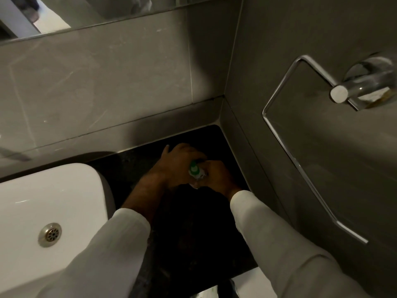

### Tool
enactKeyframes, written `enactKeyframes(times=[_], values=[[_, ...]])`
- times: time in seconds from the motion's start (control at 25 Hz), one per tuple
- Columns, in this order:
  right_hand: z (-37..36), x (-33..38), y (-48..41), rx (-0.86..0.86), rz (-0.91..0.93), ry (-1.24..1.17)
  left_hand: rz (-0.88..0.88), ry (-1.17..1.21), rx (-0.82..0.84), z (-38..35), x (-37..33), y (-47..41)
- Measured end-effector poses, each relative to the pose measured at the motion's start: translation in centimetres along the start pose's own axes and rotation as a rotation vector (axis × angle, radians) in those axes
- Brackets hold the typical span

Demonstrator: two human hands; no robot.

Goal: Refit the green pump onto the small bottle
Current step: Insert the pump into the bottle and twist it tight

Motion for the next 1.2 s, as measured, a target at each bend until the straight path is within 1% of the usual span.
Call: enactKeyframes(times=[0.12, 0.16, 0.24, 0.36, 0.4, 0.44, 0.52, 0.56, 0.6, 0.68, 0.84, 0.88, 0.96, 1.04, 1.08, 1.12, 1.2], values=[[-0.5, -0.2, -0.1, 0.006, -0.002, 0.008, 0.213, -0.093, -0.091, 1.3, 1.3, 0.3], [-0.6, -0.3, -0.1, 0.013, -0.004, 0.019, 0.232, -0.103, -0.091, 1.2, 1.2, 0.2], [-0.7, -0.4, -0.3, 0.022, 0.013, 0.042, 0.176, -0.091, -0.044, 1.0, 0.3, -0.4], [-0.4, -0.6, -0.2, -0.009, -0.034, 0.020, 0.022, -0.035, 0.062, 0.6, -1.3, -0.3], [-0.4, -0.9, -0.2, -0.015, -0.045, 0.005, 0.021, -0.035, 0.054, 0.6, -1.4, -0.2], [-0.6, -0.9, -0.4, -0.012, -0.052, 0.005, 0.070, -0.027, -0.003, 0.9, -1.0, 0.0], [-0.9, -0.7, -0.5, 0.000, -0.065, 0.045, 0.243, 0.009, -0.138, 1.8, 0.4, 0.4], [-1.0, -0.6, -0.5, 0.008, -0.066, 0.044, 0.305, 0.007, -0.153, 1.7, 0.8, 0.4], [-1.0, -0.6, -0.6, 0.016, -0.060, 0.030, 0.332, 0.000, -0.135, 1.5, 0.9, 0.3], [-1.0, -0.4, -0.6, 0.032, -0.033, 0.010, 0.331, 0.003, -0.100, 1.3, 0.5, 0.1], [-1.0, -0.5, -0.5, 0.022, -0.030, -0.008, 0.365, 0.009, -0.176, 1.1, 1.0, 0.9], [-1.0, -0.5, -0.5, 0.023, -0.037, -0.007, 0.345, 0.033, -0.184, 0.7, 1.0, 1.0], [-1.0, -0.7, -0.4, 0.026, -0.049, 0.000, 0.248, 0.101, -0.153, -0.1, 0.9, 0.8], [-0.8, -0.9, -0.4, 0.023, -0.046, 0.022, 0.109, 0.063, -0.117, -0.2, 0.1, 0.9], [-0.7, -1.0, -0.3, 0.014, -0.038, 0.021, 0.054, 0.050, -0.125, 0.1, -0.1, 1.0], [-0.6, -1.1, -0.3, 0.000, -0.030, 0.011, 0.027, 0.070, -0.139, 0.1, 0.0, 1.2], [-0.7, -1.0, -0.2, -0.012, -0.016, 0.010, 0.070, 0.117, -0.184, -0.2, 0.7, 1.7]])
Point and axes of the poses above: each hand's wrist, its own y-axis away from the middle knuckle, its own z-axis out of the back of the hand, x = y × z, the point moved 8 cm from there along -y, towards the middle knuckle, and after that the axes turned 1 degree about x, right-handed, at the moved point
